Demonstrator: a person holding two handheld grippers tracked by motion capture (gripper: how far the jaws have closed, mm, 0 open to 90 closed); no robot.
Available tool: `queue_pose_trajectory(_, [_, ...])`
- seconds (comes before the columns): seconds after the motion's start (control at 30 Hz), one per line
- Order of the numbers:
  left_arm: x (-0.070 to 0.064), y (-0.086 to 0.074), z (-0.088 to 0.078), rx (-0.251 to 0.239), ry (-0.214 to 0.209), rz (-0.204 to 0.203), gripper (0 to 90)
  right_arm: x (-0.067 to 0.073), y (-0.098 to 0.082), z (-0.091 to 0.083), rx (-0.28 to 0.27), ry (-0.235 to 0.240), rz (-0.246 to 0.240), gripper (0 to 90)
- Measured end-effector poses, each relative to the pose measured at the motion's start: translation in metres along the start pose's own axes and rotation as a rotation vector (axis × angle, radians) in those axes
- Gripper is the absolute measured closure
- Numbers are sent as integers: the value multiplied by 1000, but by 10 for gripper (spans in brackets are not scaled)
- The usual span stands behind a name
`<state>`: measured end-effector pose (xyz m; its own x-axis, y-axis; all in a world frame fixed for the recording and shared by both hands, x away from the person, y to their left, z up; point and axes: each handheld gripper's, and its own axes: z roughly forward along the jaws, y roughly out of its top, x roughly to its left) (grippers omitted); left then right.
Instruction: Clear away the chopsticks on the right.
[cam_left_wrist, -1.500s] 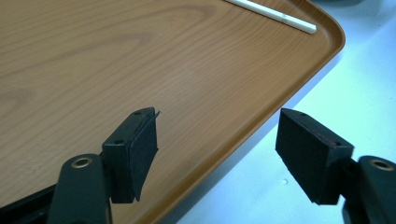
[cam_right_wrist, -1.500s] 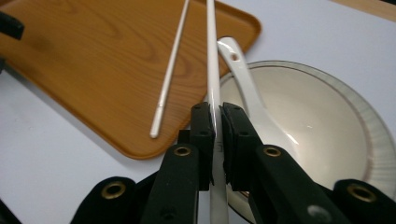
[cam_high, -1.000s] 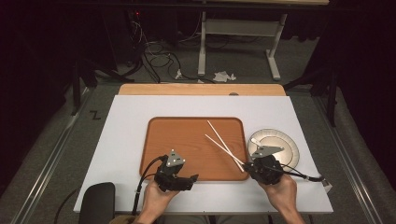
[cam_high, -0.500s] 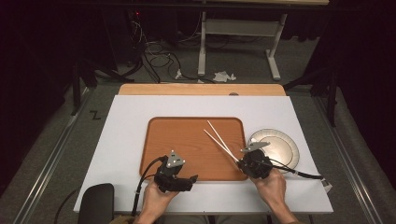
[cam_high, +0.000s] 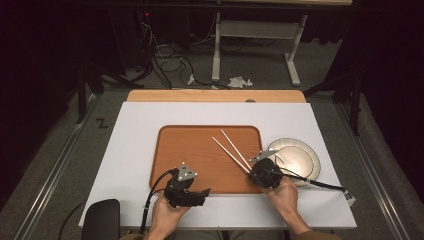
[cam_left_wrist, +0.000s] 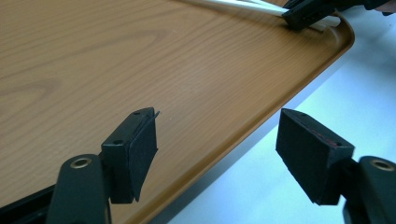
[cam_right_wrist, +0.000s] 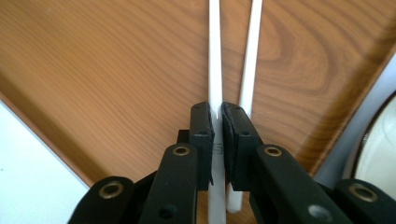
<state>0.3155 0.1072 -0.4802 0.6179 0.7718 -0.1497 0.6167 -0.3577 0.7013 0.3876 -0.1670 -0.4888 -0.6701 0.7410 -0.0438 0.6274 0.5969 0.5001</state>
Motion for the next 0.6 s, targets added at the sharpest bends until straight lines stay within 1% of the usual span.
queue_pose_trajectory(0.13, [0,-1,-2,3,4,-1,292,0,1,2,-10,1,-4,836])
queue_pose_trajectory(0.17, [0,-2,-2,1,3,-8,292,0,2,2,-8,0,-12,835])
queue_pose_trajectory(0.23, [0,-3,-3,0,8,-4,293,0,2,2,-9,-1,-19,829])
queue_pose_trajectory(0.37, [-1,-5,-3,3,16,-13,293,0,3,3,-9,-12,-33,821])
queue_pose_trajectory(0.43, [-1,-7,-4,6,20,-15,293,0,4,3,-10,-7,-33,827])
queue_pose_trajectory(0.47, [-1,-7,-4,8,21,-14,293,0,5,4,-11,-11,-49,832])
queue_pose_trajectory(0.6, [0,-9,-4,11,26,-28,293,-1,7,5,-12,-13,-57,834])
